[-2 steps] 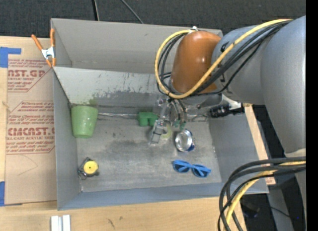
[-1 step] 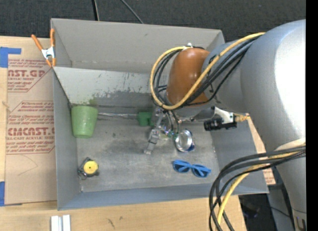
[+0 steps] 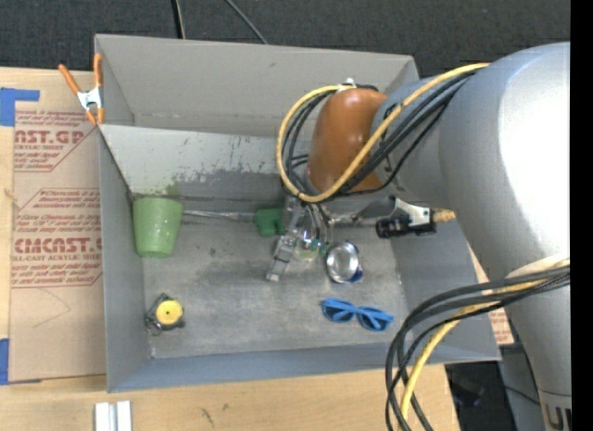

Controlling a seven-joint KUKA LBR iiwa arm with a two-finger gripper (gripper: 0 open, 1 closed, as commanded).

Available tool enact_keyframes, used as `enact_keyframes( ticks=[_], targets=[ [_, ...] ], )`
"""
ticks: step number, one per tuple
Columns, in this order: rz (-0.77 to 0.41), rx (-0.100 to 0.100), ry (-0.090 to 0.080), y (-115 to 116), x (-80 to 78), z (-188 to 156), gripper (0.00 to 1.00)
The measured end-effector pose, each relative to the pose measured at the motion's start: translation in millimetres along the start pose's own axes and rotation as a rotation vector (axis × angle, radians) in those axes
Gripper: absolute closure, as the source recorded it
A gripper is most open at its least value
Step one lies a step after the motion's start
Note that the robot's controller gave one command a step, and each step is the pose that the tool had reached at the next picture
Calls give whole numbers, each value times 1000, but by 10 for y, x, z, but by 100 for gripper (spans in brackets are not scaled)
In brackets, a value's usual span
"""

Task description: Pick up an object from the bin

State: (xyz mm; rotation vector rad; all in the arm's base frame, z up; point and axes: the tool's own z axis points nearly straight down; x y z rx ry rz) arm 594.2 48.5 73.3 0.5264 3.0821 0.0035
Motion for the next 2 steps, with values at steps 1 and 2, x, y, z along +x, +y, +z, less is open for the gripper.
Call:
enact_keyframes(
  ticks=[1,2],
  targets=[
    [21,4,11,-73,392,17,0],
    [-292,5,20,-56,152,40,0]
  ],
)
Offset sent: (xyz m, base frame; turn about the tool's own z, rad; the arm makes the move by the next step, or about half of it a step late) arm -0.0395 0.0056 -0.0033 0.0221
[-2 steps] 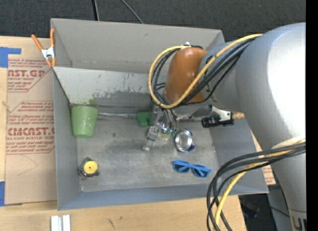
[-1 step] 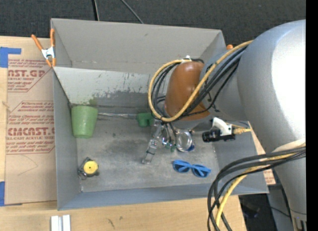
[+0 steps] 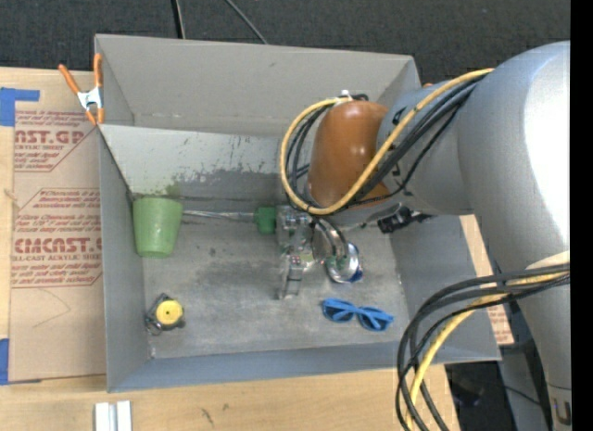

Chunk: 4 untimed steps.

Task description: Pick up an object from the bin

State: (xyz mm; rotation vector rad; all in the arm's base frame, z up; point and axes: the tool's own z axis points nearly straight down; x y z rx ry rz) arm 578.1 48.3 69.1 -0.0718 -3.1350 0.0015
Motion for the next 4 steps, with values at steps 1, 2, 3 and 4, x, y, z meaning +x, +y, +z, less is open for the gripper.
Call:
enact_keyframes(
  ticks=[1,2,3,4],
  targets=[
    [-59,-4,-15,334,116,-840,0],
    [-40,-2,2,691,326,45,0],
    [95,-6,-6,1565,665,-163,0],
    [-118,-1,-4,1954,902,3,0]
  ],
)
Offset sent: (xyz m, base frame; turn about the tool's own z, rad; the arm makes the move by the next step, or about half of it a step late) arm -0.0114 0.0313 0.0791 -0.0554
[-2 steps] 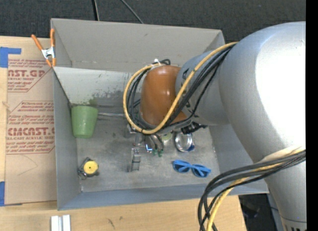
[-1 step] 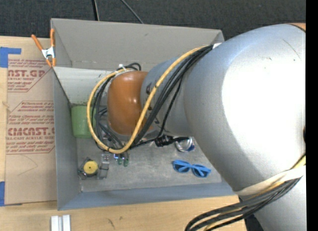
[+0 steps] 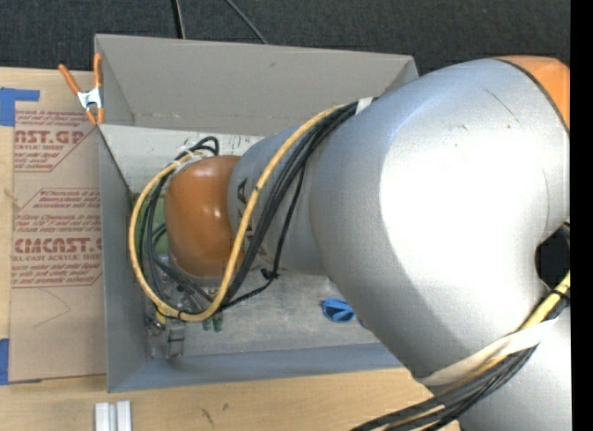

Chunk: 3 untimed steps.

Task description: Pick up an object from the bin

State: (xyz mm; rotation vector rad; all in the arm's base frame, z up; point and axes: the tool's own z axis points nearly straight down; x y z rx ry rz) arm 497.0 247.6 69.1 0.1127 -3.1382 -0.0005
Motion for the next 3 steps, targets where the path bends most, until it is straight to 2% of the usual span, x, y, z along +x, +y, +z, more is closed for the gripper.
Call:
enact_keyframes(
  ticks=[1,2,3],
  targets=[
    [2,0,1,-5,-1,-6,100],
    [-51,-2,-10,-56,-126,-1153,100],
    [-257,0,-11,-558,-148,-2341,100]
  ],
)
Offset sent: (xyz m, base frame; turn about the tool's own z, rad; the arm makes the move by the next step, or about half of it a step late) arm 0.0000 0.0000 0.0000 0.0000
